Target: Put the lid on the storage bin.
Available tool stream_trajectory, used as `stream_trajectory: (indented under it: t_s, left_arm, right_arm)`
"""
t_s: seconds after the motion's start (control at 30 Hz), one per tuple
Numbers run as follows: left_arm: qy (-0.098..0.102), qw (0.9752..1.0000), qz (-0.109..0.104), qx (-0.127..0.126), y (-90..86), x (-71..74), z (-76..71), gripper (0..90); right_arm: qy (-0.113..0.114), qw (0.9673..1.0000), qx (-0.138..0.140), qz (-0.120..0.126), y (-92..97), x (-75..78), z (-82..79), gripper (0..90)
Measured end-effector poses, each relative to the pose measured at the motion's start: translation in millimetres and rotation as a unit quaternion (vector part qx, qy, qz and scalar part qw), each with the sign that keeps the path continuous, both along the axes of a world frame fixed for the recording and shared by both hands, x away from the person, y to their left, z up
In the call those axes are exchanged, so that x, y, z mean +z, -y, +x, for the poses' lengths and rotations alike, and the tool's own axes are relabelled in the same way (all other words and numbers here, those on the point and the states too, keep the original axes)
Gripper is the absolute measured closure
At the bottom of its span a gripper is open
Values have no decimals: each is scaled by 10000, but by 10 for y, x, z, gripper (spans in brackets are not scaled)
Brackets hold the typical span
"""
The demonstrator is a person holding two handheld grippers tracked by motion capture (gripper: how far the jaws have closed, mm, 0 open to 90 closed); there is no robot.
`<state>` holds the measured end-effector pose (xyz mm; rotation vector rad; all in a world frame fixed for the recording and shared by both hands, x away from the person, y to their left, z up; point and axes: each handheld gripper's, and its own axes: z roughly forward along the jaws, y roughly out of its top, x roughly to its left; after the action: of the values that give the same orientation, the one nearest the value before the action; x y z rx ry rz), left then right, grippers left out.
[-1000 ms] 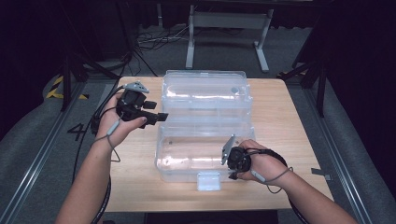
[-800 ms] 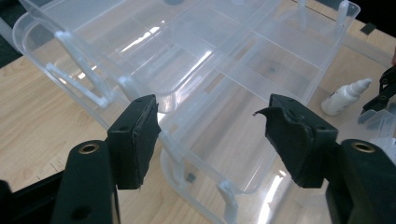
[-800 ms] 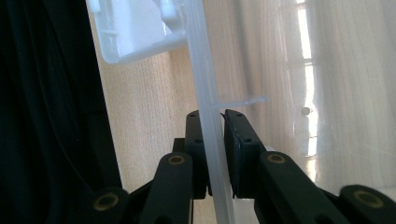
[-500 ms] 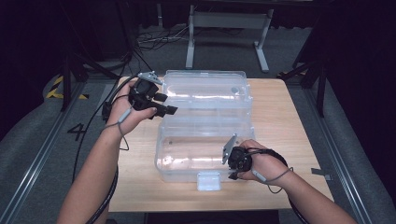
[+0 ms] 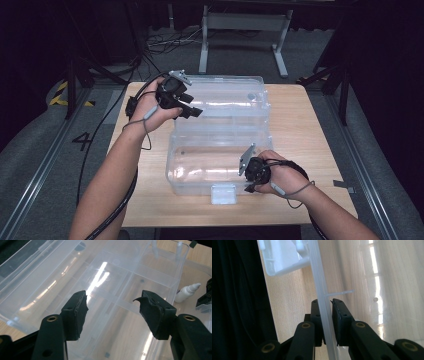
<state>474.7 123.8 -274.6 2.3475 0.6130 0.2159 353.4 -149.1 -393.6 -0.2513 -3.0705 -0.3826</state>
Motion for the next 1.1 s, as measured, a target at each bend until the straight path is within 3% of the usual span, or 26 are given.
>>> stream_trajectory:
  t_s: [0.23, 0.43, 0.47, 0.63, 0.7, 0.83, 1.1]
  left_arm:
    - [-108, 9994, 134, -287, 94, -44, 87, 458]
    - [-189, 9992, 215, -295, 103, -85, 122, 511]
    - [-217, 9989, 247, -335, 103, -91, 125, 568]
    - [-461, 9971, 338, -501, 130, -147, 132, 610]
    - [-461, 9974, 250, -486, 126, -161, 143, 640]
    - [-377, 9979, 305, -426, 124, -156, 143, 745]
    - [-383, 9977, 326, -457, 161, -139, 87, 804]
  right_arm:
    - [37, 10000, 50, 54, 11, -7, 4, 804]
    - [34, 10000, 23, 63, 14, -5, -2, 805]
    - [42, 10000, 23, 64, 15, -5, -3, 805]
    - [22, 10000, -2, 74, 12, -5, -4, 804]
    - [29, 10000, 22, 56, 11, -5, -1, 804]
    - [30, 10000, -6, 69, 12, -6, -6, 805]
    - [21, 10000, -21, 92, 16, -9, -3, 805]
